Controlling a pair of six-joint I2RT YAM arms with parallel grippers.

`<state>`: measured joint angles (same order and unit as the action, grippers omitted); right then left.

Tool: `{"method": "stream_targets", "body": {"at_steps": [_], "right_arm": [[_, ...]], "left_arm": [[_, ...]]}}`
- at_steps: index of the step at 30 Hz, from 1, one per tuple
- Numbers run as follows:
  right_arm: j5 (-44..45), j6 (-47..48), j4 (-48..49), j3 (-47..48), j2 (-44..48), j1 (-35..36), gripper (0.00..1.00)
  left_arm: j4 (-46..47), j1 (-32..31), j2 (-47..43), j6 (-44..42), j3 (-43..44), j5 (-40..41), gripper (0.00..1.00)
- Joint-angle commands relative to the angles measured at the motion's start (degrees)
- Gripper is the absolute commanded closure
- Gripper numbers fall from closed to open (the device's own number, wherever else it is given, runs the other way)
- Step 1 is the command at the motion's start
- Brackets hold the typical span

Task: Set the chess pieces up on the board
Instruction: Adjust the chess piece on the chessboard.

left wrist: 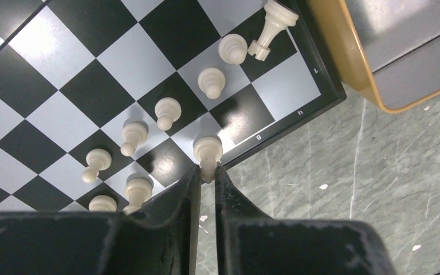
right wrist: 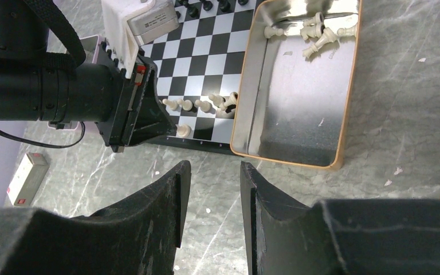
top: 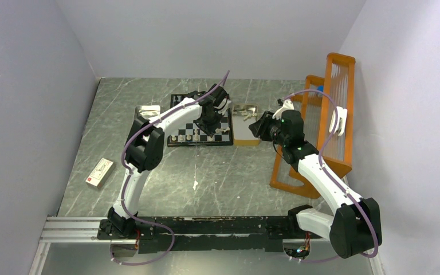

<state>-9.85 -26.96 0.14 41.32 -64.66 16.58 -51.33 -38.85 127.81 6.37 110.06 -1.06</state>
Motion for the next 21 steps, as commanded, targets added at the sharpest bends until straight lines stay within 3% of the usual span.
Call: {"method": "stream_targets", "body": {"at_steps": [1,14,21], "right_arm": [[-0.3,0.1,1.7,-0.8,0.0,0.0,0.59],[-2.2,2.5,1.5,1.6,-0.5,1.1,0.56],[1.8,9.9,0.1,8.9,-4.4,7.8,0.58]], "left_arm": [[1.0,-0.4,-0.8,-0.7,0.2,-0.3,0.81],[3.9,0.5,-6.2,1.0,2.1,-1.9,0.61],[12.3,5.6,-19.5,3.9,-6.1,-1.4,0.49]]}}
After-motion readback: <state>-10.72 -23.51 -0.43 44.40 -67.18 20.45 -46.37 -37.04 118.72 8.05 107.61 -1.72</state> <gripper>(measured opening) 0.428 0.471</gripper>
